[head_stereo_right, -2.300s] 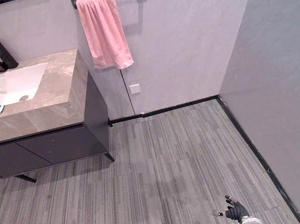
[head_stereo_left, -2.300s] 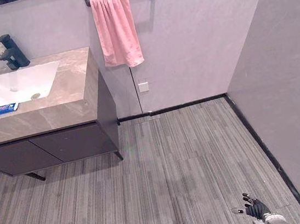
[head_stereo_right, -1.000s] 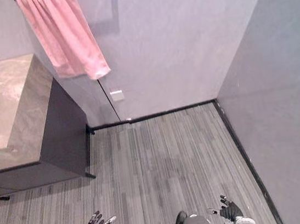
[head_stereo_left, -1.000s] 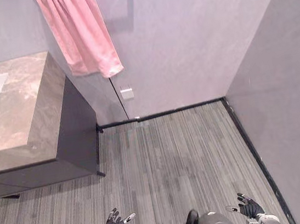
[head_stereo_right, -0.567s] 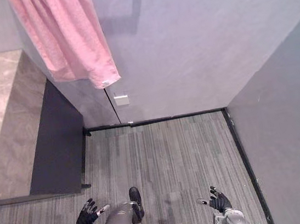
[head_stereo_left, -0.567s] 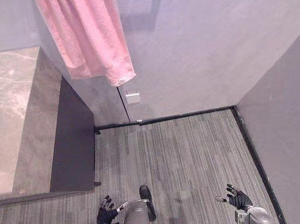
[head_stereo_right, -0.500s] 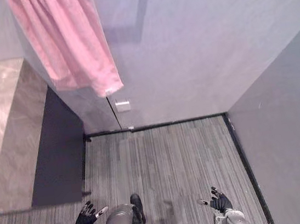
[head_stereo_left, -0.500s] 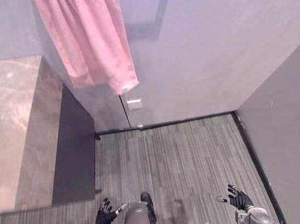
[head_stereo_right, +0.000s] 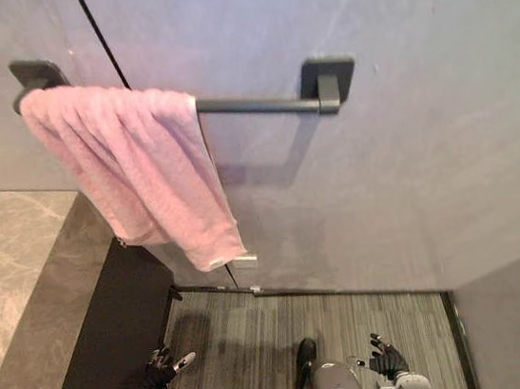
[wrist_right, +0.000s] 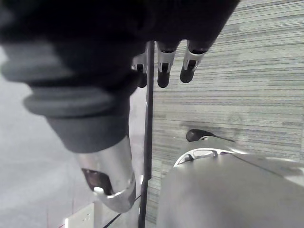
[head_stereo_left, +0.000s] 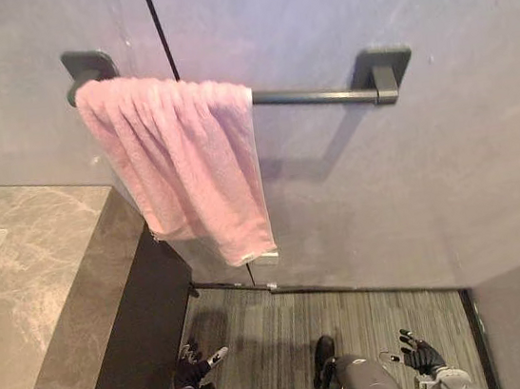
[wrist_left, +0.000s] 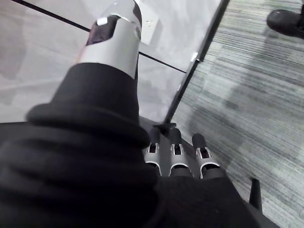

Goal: Organize washtable

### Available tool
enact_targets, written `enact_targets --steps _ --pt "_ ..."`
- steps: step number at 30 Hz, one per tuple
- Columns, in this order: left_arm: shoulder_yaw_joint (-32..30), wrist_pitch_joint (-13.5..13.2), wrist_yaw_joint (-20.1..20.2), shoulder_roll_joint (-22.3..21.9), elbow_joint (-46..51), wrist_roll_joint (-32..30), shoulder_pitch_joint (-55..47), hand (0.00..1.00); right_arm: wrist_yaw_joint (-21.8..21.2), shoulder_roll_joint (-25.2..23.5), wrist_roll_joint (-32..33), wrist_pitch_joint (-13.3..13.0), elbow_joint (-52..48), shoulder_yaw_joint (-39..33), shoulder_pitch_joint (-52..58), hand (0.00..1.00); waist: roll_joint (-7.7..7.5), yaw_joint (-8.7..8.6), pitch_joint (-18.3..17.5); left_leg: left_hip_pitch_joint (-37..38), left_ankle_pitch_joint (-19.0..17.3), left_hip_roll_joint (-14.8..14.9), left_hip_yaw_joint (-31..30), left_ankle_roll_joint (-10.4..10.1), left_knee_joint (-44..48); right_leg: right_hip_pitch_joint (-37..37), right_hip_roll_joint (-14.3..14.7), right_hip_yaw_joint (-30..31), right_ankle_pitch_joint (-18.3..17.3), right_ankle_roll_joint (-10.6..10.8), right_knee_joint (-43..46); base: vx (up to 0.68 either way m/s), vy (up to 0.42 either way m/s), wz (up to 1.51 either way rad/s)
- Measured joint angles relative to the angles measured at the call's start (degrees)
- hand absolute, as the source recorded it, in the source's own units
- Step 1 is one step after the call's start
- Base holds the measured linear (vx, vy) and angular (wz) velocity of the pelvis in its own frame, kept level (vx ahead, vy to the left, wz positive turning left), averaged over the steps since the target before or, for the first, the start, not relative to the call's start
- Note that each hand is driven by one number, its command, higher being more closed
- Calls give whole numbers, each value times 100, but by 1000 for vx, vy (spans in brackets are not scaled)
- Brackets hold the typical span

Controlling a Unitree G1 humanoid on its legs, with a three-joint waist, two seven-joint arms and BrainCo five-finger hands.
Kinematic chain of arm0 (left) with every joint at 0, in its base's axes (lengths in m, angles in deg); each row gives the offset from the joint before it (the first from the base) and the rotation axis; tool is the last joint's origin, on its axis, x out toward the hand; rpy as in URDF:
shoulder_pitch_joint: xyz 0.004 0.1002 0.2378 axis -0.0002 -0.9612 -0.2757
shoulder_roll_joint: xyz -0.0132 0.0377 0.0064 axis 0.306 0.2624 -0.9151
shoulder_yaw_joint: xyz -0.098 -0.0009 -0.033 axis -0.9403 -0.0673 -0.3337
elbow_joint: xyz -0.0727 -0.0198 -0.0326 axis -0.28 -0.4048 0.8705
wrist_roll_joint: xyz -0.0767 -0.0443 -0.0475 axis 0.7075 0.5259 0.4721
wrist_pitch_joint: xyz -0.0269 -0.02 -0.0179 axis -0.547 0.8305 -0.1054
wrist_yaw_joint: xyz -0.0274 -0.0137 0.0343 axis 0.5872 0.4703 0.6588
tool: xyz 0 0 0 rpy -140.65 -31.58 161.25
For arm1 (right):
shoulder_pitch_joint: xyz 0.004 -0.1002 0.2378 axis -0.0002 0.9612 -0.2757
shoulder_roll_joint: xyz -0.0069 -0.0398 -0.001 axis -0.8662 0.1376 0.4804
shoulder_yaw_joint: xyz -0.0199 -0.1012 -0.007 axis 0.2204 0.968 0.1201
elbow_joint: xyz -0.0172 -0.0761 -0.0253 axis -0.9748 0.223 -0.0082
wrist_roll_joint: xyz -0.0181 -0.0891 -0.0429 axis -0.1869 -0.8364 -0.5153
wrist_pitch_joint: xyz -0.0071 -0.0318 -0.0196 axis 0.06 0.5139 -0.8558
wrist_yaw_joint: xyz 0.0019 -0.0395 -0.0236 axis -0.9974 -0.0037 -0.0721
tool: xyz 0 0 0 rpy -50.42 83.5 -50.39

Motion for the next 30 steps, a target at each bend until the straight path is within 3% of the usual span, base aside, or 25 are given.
enact_targets --steps 2,4,5,7,14,25,30 --pt "3 4 58 -74 -22 0 -37 0 73 -11 14 -5 -117 -23 13 0 -59 62 -51 -255 -114 160 305 198 -66 176 69 4 11 18 -222 149 -46 -7" --pt "16 6 113 -87 -36 0 -53 0 91 -32 17 -21 -198 -117 -64 0 3 147 -117 -425 -85 6 192 235 -1127 195 66 108 74 77 -366 146 33 -26" --pt "17 4 107 -78 -49 0 -60 0 100 -23 14 -17 -181 -120 -138 0 52 171 -138 -417 428 -112 -29 166 -1967 217 111 203 130 117 -443 186 99 -47" --pt "3 10 103 3 -188 1 -134 0 101 -159 2 -14 -143 -129 -81 0 -70 143 -231 -7 662 -364 121 160 -2594 403 28 358 343 212 -808 227 124 -33" --pt "65 4 111 4 -284 -15 -93 0 103 -170 -120 -10 35 -159 33 0 -9 128 -304 577 682 -593 440 177 -3061 744 -53 665 451 319 -1145 120 101 -23" --pt "83 -17 102 69 -314 0 -175 0 106 -142 -186 -14 305 -87 5 0 3 134 -360 711 783 -780 369 275 -3349 832 -90 714 621 350 -1284 -45 14 -1" --pt "199 -57 87 329 1070 38 -461 0 105 -21 -188 -14 300 74 8 0 -56 142 -374 755 883 -862 262 284 -3533 824 -199 681 666 392 -1287 -101 18 5"
